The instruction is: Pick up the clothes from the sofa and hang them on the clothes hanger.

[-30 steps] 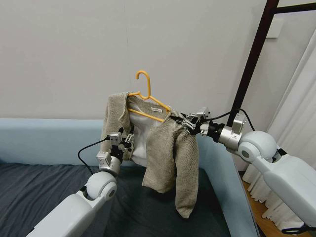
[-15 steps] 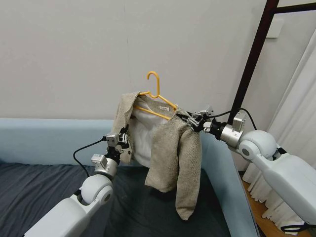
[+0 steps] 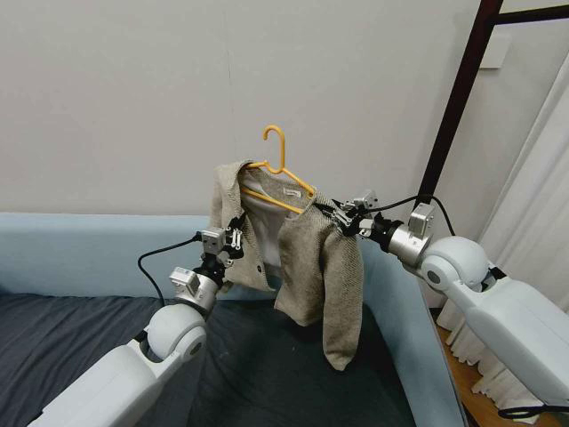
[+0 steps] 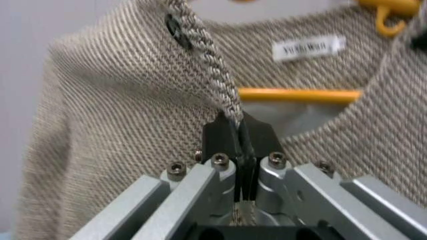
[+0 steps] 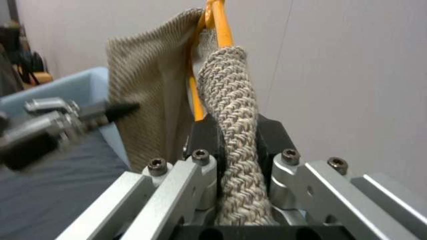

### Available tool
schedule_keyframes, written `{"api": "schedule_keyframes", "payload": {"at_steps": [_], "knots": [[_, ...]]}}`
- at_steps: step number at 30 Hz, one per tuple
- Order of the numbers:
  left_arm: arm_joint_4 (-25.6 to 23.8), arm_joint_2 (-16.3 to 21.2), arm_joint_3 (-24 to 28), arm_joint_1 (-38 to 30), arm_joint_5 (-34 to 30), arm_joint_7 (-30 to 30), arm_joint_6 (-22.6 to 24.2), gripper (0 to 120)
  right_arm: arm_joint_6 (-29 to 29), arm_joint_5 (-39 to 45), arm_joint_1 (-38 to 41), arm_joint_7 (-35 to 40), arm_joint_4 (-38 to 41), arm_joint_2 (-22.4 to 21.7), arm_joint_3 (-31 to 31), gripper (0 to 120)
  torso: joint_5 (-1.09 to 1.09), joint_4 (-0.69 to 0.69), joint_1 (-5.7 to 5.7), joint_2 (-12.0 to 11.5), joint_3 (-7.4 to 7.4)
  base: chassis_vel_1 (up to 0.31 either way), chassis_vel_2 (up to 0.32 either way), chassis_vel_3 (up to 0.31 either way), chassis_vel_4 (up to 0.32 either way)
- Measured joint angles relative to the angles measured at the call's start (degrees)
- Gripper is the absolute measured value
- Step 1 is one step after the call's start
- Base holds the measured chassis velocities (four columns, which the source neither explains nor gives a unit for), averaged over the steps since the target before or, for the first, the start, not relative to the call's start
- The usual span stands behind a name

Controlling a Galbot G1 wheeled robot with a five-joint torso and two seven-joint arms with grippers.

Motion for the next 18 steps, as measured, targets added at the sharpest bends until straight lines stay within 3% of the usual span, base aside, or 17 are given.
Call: {"api": "schedule_keyframes", "payload": {"at_steps": [8,18], "knots": [[1.4,-0.5,1.4,1.1,1.1,1.0,0.5,0,-0.9,9.0,0.5,3.2,1.0,-0.3,0.4,9,0.00,0.02,0.00,0.0,0.00,0.000,0.000,0.000,0.000],[0.9,-0.5,0.9,2.5,1.2,1.3,0.2,0,-0.9,9.3,0.9,3.5,0.6,-0.2,1.1,9,0.00,0.01,0.00,0.0,0.00,0.000,0.000,0.000,0.000]]}}
